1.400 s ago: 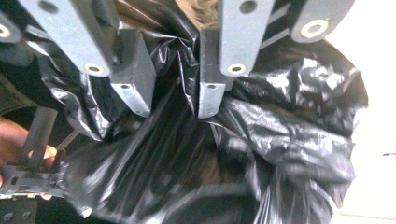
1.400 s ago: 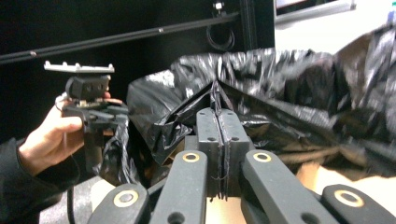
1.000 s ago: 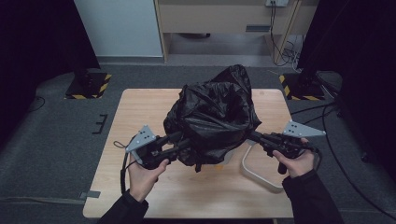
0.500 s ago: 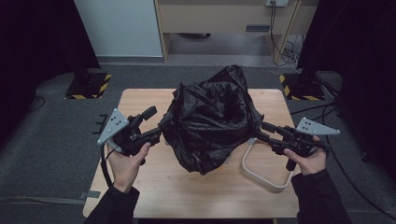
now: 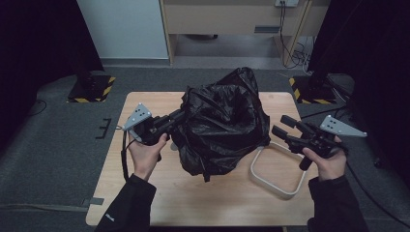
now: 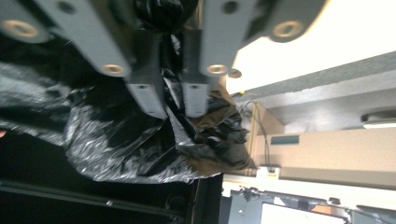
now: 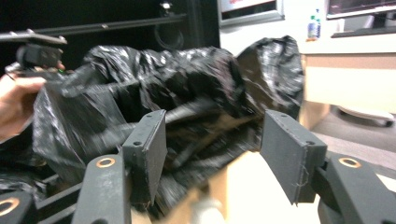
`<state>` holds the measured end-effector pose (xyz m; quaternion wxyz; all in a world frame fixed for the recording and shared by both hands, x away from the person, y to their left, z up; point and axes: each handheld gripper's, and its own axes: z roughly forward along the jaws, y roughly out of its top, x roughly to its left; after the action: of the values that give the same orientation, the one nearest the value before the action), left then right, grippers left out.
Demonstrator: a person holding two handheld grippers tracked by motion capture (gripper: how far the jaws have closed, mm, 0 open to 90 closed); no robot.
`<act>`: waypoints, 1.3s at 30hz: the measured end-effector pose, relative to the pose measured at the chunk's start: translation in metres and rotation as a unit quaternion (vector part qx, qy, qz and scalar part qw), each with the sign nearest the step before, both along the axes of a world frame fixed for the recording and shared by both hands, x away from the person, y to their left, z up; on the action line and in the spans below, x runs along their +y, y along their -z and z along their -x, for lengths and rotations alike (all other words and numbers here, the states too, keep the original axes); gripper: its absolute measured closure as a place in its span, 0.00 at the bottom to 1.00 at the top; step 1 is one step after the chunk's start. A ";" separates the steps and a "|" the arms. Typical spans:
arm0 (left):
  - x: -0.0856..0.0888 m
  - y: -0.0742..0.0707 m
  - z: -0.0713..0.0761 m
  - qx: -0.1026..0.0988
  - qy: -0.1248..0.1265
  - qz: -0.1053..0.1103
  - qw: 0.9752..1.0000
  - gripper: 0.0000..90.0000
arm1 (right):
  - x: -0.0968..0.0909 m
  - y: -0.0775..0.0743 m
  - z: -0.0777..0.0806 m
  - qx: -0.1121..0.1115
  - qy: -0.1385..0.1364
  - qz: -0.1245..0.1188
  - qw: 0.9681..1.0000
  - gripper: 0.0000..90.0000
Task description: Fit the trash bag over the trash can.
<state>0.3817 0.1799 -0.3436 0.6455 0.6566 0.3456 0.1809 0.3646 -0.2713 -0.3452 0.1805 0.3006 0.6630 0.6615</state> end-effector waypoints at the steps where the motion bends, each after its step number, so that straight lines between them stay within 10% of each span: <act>1: 0.000 0.000 0.000 0.009 -0.008 -0.009 1.000 0.95 | 0.006 0.001 -0.001 0.000 -0.005 0.002 1.000 0.45; 9: -0.001 0.017 -0.001 0.078 -0.034 -0.071 0.994 0.99 | 0.030 0.030 -0.012 0.032 -0.012 0.079 0.996 0.65; 12: -0.002 0.019 -0.001 0.068 -0.040 -0.071 0.994 0.96 | 0.032 0.038 -0.015 0.047 -0.010 0.092 0.995 0.66; 17: 0.007 0.017 0.005 0.023 -0.074 -0.034 0.996 0.57 | 0.023 0.027 -0.014 0.030 0.008 0.047 0.998 0.54; 25: 0.026 0.015 0.023 -0.025 -0.099 -0.023 0.995 0.33 | 0.016 -0.003 -0.018 0.001 0.039 -0.017 0.999 0.33; 39: 0.066 0.073 0.037 0.042 -0.133 -0.049 0.989 0.25 | 0.045 -0.061 -0.041 -0.044 0.050 -0.064 0.996 0.18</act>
<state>0.3446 0.2463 -0.4165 0.5675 0.6429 0.4475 0.2537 0.4053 -0.2266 -0.2840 0.2227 0.3154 0.5945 0.7053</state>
